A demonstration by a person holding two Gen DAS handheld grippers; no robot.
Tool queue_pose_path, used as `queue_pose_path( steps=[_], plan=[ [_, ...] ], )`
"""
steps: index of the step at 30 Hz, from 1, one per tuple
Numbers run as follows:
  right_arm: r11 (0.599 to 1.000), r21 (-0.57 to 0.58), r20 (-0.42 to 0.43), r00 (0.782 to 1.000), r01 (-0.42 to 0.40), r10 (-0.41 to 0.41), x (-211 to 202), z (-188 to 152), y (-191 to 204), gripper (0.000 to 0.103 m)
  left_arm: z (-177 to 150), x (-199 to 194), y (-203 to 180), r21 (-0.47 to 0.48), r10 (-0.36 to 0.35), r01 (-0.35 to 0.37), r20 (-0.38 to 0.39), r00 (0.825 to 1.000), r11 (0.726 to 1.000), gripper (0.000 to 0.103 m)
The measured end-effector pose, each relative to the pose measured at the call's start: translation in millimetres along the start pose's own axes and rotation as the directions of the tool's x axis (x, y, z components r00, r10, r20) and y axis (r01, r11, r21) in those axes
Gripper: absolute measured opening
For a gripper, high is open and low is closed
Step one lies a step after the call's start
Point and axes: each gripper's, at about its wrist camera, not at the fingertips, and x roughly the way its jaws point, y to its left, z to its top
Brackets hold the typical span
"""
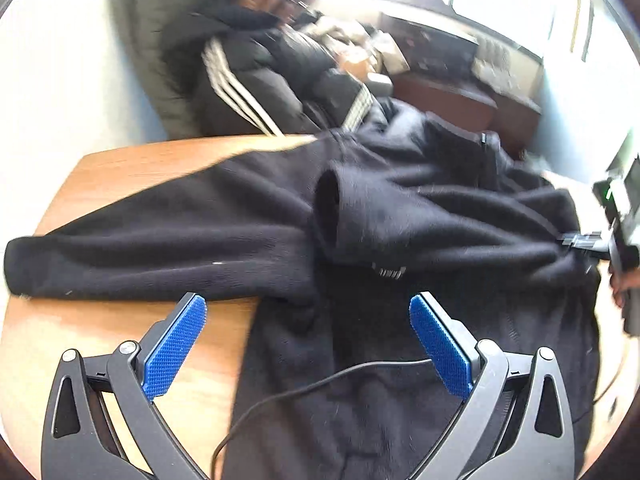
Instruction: Fold clothes
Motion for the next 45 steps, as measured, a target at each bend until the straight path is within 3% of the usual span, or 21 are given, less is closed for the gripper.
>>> queue_pose_path(
  steps=[1, 2, 3, 5, 9, 14, 17, 20, 31, 33, 35, 37, 39, 42, 43, 45],
  plan=[
    [1.000, -0.016, 0.037, 0.999, -0.011, 0.012, -12, 2, 8, 0.026, -1, -10, 5, -0.018, 0.007, -0.007, 0.007, 1.000, 1.000, 0.103],
    [0.999, -0.022, 0.100, 0.994, -0.030, 0.032, -29, 3, 15, 0.038, -5, -14, 7, -0.026, 0.017, -0.017, 0.005, 1.000, 1.000, 0.103],
    [0.999, -0.026, 0.163, 0.985, -0.047, 0.051, -44, 2, 23, 0.060, -14, -17, 8, -0.028, 0.021, -0.021, -0.005, 1.000, 0.999, 0.103],
    [0.995, -0.033, 0.265, 0.959, -0.093, 0.099, -72, -7, 41, 0.085, -34, -18, 9, -0.019, 0.024, -0.025, -0.023, 0.999, 1.000, 0.103],
    [0.962, -0.141, 0.341, 0.901, -0.234, 0.269, -106, -62, 96, 0.085, -93, -9, 5, 0.007, -0.010, 0.010, -0.057, 0.998, 1.000, 0.103],
    [0.938, -0.138, 0.265, 0.900, -0.319, 0.345, -118, -132, 122, 0.084, -161, 3, -5, 0.034, 0.010, -0.005, -0.159, 0.987, 0.999, 0.103],
    [0.963, -0.082, 0.093, 0.960, -0.257, 0.264, -86, -172, 120, 0.079, -177, -6, -6, 0.023, 0.020, -0.017, -0.112, 0.994, 1.000, 0.103],
    [0.983, -0.074, -0.028, 0.986, -0.166, 0.164, -59, -195, 122, 0.076, -187, -11, -8, 0.024, 0.023, -0.021, -0.098, 0.995, 0.999, 0.103],
    [0.978, -0.121, -0.063, 0.984, -0.171, 0.165, -52, -202, 134, 0.079, -241, -46, -24, -0.033, 0.069, -0.074, -0.128, 0.989, 0.997, 0.103],
    [0.976, -0.130, -0.069, 0.984, -0.173, 0.165, -51, -203, 137, 0.079, -240, -50, -27, -0.037, 0.085, -0.092, -0.159, 0.984, 0.995, 0.103],
    [0.974, -0.127, -0.013, 0.982, -0.189, 0.189, -68, -186, 136, 0.078, -228, -57, -28, -0.031, 0.101, -0.110, -0.208, 0.973, 0.994, 0.103],
    [0.970, -0.125, 0.045, 0.976, -0.207, 0.214, -85, -169, 136, 0.078, -201, -78, -25, -0.027, 0.119, -0.125, -0.154, 0.981, 0.992, 0.103],
    [0.957, -0.188, 0.192, 0.947, -0.221, 0.256, -122, -135, 147, 0.084, -162, -109, -15, -0.041, 0.134, -0.136, -0.064, 0.989, 0.990, 0.103],
    [0.931, -0.295, 0.394, 0.860, -0.216, 0.324, -176, -80, 171, 0.093, -104, -142, 11, -0.063, 0.172, -0.171, 0.011, 0.985, 0.983, 0.103],
    [0.918, -0.340, 0.443, 0.827, -0.203, 0.346, -192, -62, 187, 0.094, -84, -149, 24, -0.062, 0.211, -0.210, 0.010, 0.977, 0.976, 0.103],
    [0.900, -0.413, 0.504, 0.789, -0.137, 0.351, -209, -46, 228, 0.094, -59, -144, 52, -0.054, 0.253, -0.255, -0.054, 0.966, 0.965, 0.103]
  ],
)
